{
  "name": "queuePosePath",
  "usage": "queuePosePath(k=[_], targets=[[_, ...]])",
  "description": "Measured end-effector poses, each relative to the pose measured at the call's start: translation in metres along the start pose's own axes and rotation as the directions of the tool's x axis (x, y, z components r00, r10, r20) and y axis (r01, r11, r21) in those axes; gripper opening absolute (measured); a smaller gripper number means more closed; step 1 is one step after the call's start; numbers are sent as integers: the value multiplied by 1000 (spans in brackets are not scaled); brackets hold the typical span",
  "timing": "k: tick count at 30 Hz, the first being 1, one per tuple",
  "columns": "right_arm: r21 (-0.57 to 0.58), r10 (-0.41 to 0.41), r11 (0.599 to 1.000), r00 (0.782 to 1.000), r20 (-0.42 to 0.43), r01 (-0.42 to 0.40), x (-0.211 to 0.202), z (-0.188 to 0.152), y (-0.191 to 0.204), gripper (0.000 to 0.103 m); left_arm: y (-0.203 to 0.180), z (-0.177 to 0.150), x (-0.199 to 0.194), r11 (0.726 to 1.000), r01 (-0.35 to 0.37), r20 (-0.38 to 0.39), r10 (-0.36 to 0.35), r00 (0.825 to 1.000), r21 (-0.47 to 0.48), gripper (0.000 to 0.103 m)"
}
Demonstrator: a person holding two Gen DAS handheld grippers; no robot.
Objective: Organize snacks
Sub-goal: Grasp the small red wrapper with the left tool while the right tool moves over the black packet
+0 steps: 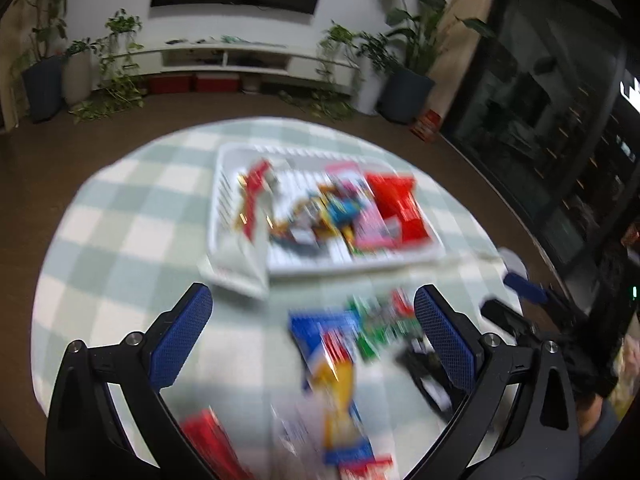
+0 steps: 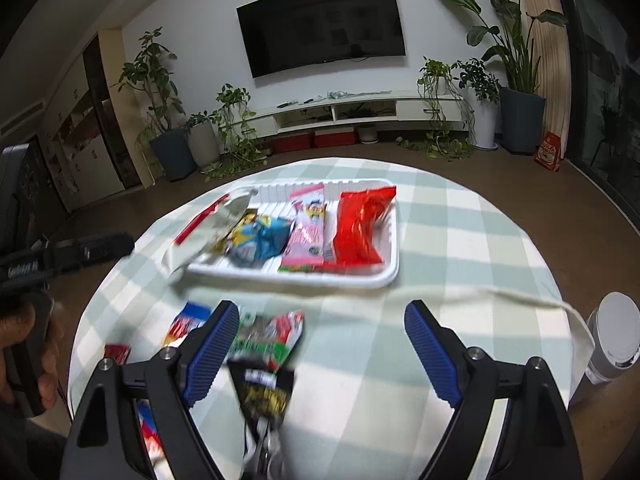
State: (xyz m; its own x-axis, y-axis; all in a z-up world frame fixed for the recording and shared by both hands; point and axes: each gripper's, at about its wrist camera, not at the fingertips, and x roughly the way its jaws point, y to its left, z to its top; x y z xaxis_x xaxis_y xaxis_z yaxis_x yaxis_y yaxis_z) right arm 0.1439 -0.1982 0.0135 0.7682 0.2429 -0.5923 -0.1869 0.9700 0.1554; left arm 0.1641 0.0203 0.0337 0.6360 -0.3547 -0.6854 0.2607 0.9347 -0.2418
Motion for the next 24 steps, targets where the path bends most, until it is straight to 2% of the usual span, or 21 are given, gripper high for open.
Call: queuePosePath(k=[3, 5, 7, 11, 14, 16, 18, 20, 24], targets=[[7, 0, 1000, 1000, 21, 0, -9, -16, 0, 87, -13, -35, -12, 998, -44, -21, 45, 999, 41, 102], [5, -9, 1000, 1000, 2, 9, -8, -24, 0, 86, -13, -53, -21, 996, -73, -32, 74, 997, 43, 102], [-7, -13, 1000, 1000, -10, 13, -8, -27, 0, 82, -7, -70, -36, 995, -89, -33, 90, 995, 32, 102], [-3, -2, 1000, 1000, 12, 2, -17, -29, 0, 82, 7, -91, -65, 994, -102, -22, 103, 994, 23, 102], [-13, 4, 1000, 1000, 8, -4, -20, -35, 4, 82, 28, -104, -79, 992, -124, -32, 123, 992, -24, 102], [-37, 4, 999, 1000, 9, -3, -24, -41, 10, 82, 44, -106, -81, 984, -163, -43, 160, 986, -67, 102], [-66, 12, 998, 1000, 10, -12, -26, -45, 18, 80, 51, -105, -79, 982, -171, -52, 167, 985, -77, 101], [-80, 20, 997, 1000, 6, -20, -27, -49, 23, 79, 49, -102, -71, 981, -185, -74, 181, 981, -58, 101], [-125, 12, 992, 1000, -5, -12, -25, -54, 34, 78, 49, -101, -39, 970, -241, -150, 235, 960, -26, 101]])
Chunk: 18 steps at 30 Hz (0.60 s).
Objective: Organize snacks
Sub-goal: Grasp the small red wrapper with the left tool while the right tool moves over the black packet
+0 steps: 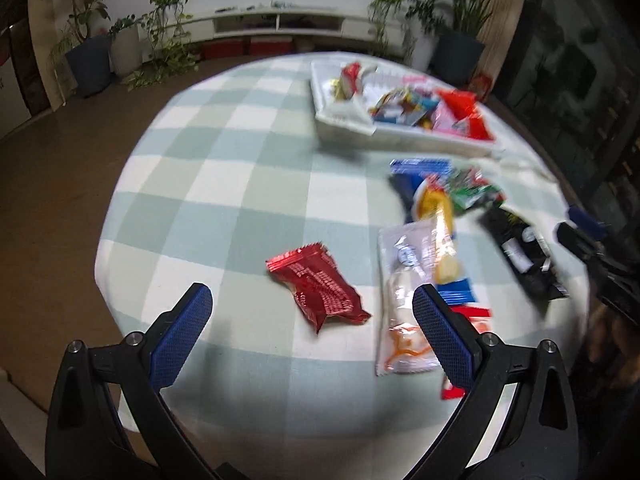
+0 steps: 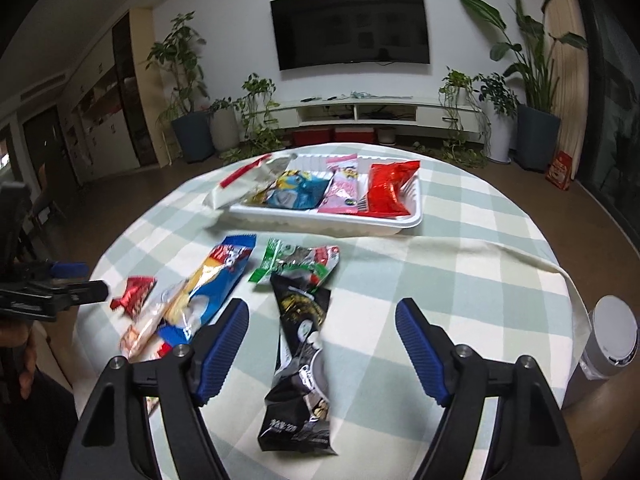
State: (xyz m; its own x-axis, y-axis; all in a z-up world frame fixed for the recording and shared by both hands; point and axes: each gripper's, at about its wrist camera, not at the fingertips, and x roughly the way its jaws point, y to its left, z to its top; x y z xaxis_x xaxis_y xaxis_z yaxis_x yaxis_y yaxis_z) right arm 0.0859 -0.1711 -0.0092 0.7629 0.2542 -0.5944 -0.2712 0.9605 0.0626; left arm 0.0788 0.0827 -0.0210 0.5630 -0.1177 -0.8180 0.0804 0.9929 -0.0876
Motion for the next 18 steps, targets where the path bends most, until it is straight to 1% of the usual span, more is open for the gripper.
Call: queuePosePath(k=[3, 4, 5, 6, 8, 10, 12, 14, 16, 17, 18], targets=[[-14, 2, 1000, 1000, 0, -2, 1, -1, 6, 77, 3, 6, 22, 998, -62, -27, 62, 998, -15, 100], [-16, 3, 1000, 1000, -1, -3, 1, -1, 7, 77, 5, 6, 27, 998, -65, -30, 64, 998, -22, 99], [-21, 3, 1000, 1000, -3, -3, 2, -2, 8, 77, 7, 6, 33, 998, -64, -38, 63, 997, -30, 92], [-30, -1, 1000, 1000, -5, 1, 2, -2, 9, 77, 9, 5, 40, 997, -61, -58, 59, 997, -38, 82], [-48, -12, 999, 1000, -5, 11, 3, -3, 11, 77, 9, 4, 44, 998, -48, -62, 46, 997, -34, 73], [-58, -14, 998, 1000, -6, 13, 3, -4, 13, 77, 6, 5, 46, 999, -30, -55, 29, 998, -18, 72], [-69, -11, 998, 1000, -8, 10, 4, -4, 15, 77, 5, 5, 49, 1000, -28, -55, 28, 998, -10, 69], [-82, -7, 997, 1000, -11, 6, 4, -5, 18, 77, 5, 7, 50, 1000, -21, -54, 21, 998, -13, 69], [-82, 7, 997, 1000, -15, -8, 3, -6, 21, 74, 5, 7, 49, 1000, -16, -46, 16, 999, -9, 60], [-85, 12, 996, 1000, -21, -14, 4, -7, 22, 72, 4, 7, 48, 1000, -11, -41, 10, 999, -7, 53], [-94, 10, 995, 1000, -28, -12, 4, -9, 25, 71, 4, 7, 48, 1000, -7, -39, 7, 999, -6, 52]])
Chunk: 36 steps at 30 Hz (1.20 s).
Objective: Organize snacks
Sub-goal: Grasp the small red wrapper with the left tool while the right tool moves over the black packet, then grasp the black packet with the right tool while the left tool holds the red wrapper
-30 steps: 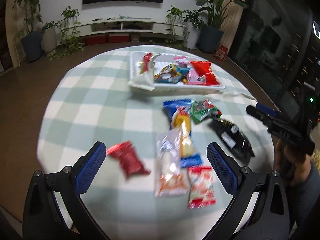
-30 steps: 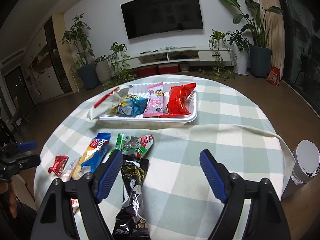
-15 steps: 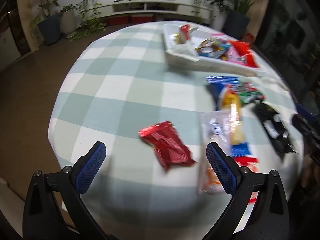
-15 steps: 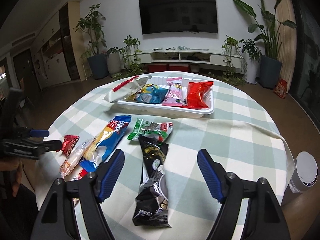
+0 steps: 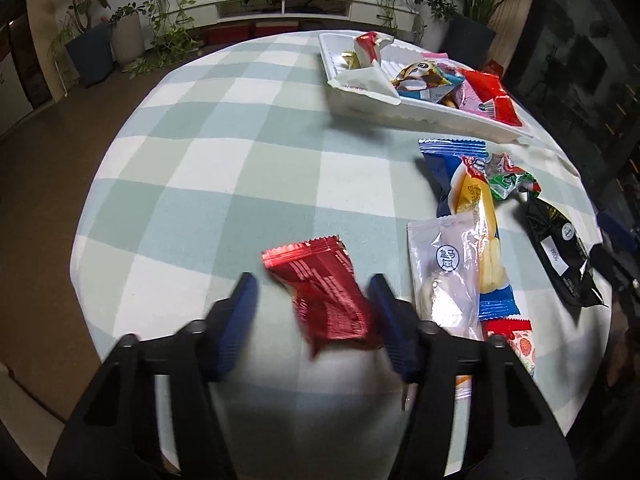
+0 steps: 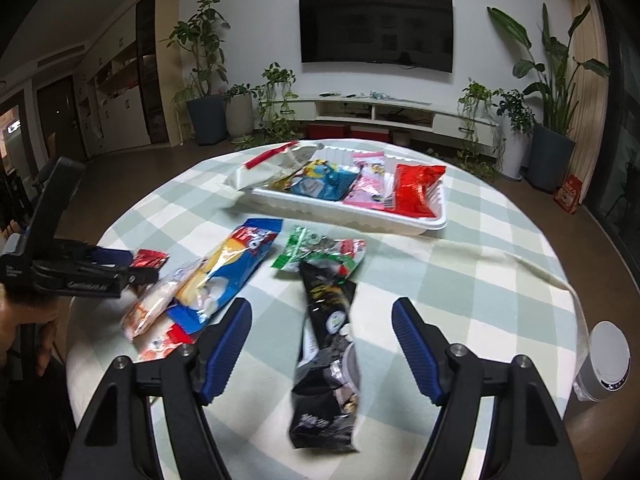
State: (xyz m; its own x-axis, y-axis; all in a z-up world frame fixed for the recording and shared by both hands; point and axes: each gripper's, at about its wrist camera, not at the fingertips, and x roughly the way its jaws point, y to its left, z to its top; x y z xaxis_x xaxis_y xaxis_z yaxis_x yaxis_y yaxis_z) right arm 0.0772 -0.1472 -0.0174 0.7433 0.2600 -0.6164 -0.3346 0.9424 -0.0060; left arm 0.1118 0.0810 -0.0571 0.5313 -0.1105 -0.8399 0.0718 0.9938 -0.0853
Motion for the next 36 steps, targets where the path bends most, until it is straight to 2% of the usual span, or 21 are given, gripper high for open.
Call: queuePosePath(k=[5, 9, 15, 23, 27, 31, 36], targets=[[3, -19, 1000, 1000, -18, 19, 4, -2, 1, 69, -3, -1, 0, 1000, 1, 6, -1, 1000, 23, 50], [-10, -31, 999, 999, -27, 30, 7, -3, 3, 68, -4, 0, 0, 998, -25, 6, 24, 1000, 55, 33], [-2, -46, 999, 998, -47, 46, 11, -5, -1, 67, -9, -1, 0, 995, -41, 4, 41, 999, 89, 32], [32, -72, 997, 995, -67, 74, 13, -7, -13, 66, -14, -2, -1, 994, -9, 3, 9, 1000, 112, 29], [54, -63, 996, 996, -67, 67, 13, -6, -19, 65, -15, -3, -5, 994, 7, 15, -8, 1000, 109, 29], [65, -50, 996, 994, -92, 57, 20, -6, -24, 59, -13, -3, -10, 995, 17, 34, -20, 999, 95, 29], [96, -23, 995, 992, -127, 35, 31, -4, -29, 59, -15, -3, -17, 995, 42, 51, -47, 998, 89, 29]])
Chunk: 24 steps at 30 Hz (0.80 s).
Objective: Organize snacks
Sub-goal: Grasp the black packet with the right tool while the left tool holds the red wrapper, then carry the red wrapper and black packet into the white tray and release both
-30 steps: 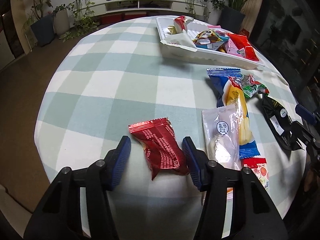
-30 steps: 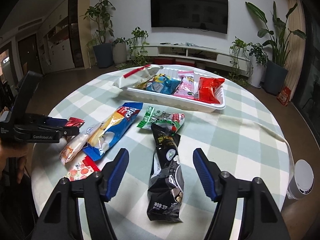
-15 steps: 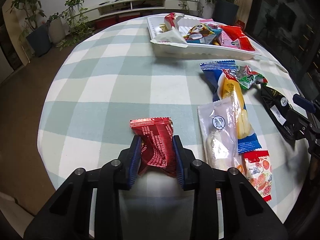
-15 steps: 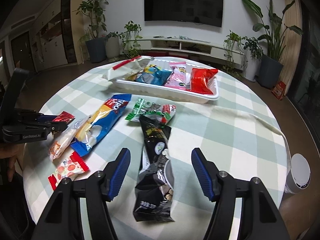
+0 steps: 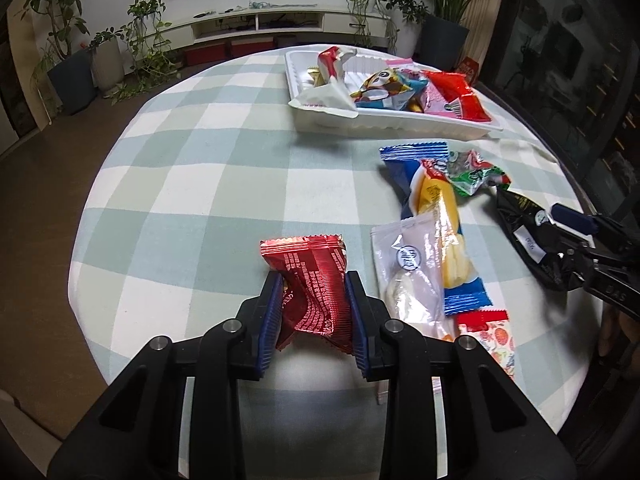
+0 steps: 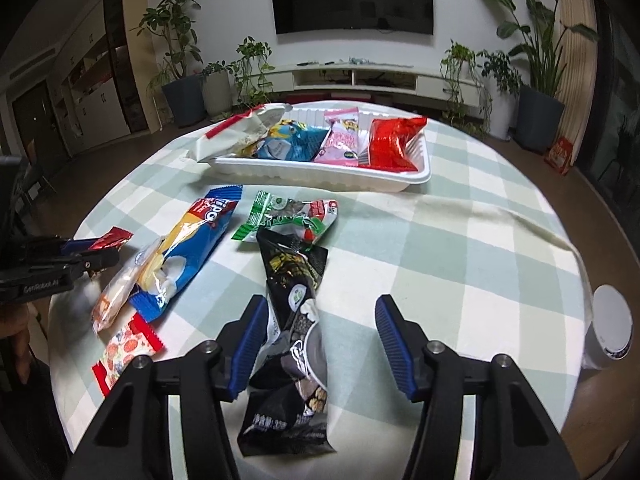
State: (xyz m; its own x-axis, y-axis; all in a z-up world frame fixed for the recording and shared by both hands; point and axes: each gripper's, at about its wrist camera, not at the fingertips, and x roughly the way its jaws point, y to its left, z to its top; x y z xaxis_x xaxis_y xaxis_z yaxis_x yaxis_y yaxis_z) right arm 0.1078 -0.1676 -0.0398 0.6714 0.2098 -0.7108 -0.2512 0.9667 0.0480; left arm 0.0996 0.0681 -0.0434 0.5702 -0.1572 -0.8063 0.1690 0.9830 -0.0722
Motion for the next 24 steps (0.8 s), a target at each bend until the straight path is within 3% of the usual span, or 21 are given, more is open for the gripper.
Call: queuePosePath(k=[10, 13, 15, 17, 24], targets=[[-105, -33, 994, 997, -74, 25, 21, -6, 19, 58, -2, -1, -4, 999, 43, 9, -43, 999, -8, 29], [-85, -21, 996, 996, -82, 14, 18, -7, 16, 57, -2, -2, -4, 999, 51, 7, -51, 999, -9, 29], [-89, -19, 996, 996, -84, 11, 16, -8, 16, 53, -3, -2, -4, 998, 56, 6, -56, 998, -9, 29], [-102, -12, 995, 996, -84, 4, 14, -10, 19, 41, -3, -2, -4, 998, 60, 6, -59, 998, -7, 29], [-53, 30, 998, 996, -88, -35, 11, -9, 14, 33, -4, -2, -4, 998, 64, 6, -64, 998, -7, 29]])
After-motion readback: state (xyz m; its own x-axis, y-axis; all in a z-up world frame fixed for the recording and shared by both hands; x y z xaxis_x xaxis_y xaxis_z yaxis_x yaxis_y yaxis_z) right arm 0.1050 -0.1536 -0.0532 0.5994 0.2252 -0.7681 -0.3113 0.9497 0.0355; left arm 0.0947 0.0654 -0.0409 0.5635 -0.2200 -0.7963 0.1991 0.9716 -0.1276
